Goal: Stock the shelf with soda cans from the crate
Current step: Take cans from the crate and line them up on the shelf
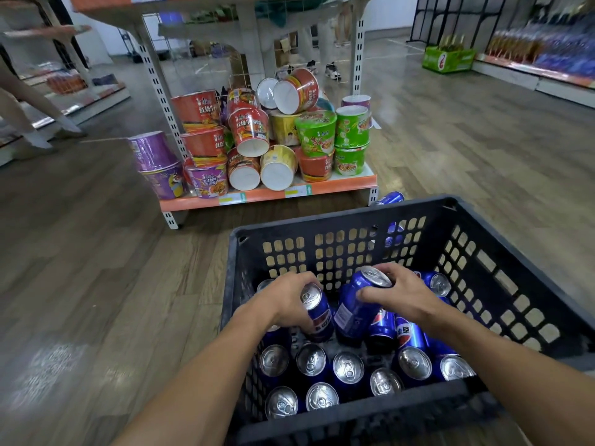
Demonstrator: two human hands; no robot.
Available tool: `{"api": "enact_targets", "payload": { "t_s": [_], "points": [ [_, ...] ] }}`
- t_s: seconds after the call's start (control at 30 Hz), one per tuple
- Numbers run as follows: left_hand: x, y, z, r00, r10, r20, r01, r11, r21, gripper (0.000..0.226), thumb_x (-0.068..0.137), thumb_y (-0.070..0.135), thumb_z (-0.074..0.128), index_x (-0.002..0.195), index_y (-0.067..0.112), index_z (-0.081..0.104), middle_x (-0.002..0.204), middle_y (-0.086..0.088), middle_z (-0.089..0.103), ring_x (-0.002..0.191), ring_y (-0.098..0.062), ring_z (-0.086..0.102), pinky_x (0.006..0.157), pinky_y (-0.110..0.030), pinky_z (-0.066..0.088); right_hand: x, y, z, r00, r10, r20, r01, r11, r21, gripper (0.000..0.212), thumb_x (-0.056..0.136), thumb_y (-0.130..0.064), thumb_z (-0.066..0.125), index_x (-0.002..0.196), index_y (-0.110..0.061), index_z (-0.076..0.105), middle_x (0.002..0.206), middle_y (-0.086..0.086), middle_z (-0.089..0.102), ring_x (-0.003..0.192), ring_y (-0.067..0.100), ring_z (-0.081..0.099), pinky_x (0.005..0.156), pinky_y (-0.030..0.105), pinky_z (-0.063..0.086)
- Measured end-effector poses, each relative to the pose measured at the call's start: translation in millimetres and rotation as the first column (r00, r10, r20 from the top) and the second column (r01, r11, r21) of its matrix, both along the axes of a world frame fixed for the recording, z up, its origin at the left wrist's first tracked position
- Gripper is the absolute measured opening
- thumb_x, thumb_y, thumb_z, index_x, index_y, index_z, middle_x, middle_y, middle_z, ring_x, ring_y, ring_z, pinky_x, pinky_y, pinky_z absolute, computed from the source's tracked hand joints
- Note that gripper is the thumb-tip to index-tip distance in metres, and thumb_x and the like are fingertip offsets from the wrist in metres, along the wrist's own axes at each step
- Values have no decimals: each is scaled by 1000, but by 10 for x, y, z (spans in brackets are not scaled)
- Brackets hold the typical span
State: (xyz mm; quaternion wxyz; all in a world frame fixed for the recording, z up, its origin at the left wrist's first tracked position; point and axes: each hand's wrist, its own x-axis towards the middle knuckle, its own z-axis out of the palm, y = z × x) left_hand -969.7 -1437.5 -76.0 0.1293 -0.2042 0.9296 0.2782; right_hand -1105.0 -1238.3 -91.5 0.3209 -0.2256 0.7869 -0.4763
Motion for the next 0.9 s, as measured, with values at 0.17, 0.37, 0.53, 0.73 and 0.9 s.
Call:
{"api": "enact_targets", "payload": {
  "t_s": [0.17,0.37,0.53,0.73,0.9],
  "points": [
    [72,-10,131,1000,17,-14,-17,999,36,81,61,27,93,131,33,53,124,6,53,110,-17,54,94,-37,53,9,-34,-13,961,-104,256,167,957,-236,50,74,-30,83,116,-8,66,102,7,76,94,22,73,82,35,57],
    [140,-36,230,996,80,-41,-70,977,199,75,60,19,92,124,31,55,113,6,64,102,-15,65,92,-42,57,76,-170,137,799,-144,584,413,837,-358,54,75,-47,75,112,-8,67,97,10,76,87,25,73,80,46,59],
    [158,-67,282,983,158,-92,-115,927,357,64,65,13,89,119,29,58,109,4,69,97,-12,70,91,-37,59,106,-248,128,681,-37,732,425,833,-353,66,86,-60,62,122,-3,63,95,19,68,84,32,66,95,50,50],
    [147,-94,291,961,245,-131,-144,842,520,61,68,10,88,119,27,59,109,-1,73,99,-16,72,90,-37,59,108,-209,53,720,-21,694,266,932,-247,72,69,-40,86,124,-2,61,98,17,71,82,28,69,80,43,59],
    [135,-134,212,948,301,-105,-175,767,617,58,69,14,88,119,27,61,111,0,73,106,-18,70,97,-45,56,93,-182,87,782,22,623,134,970,-203,62,70,-27,84,123,-2,64,114,18,70,91,30,67,81,46,57]
  ]
}}
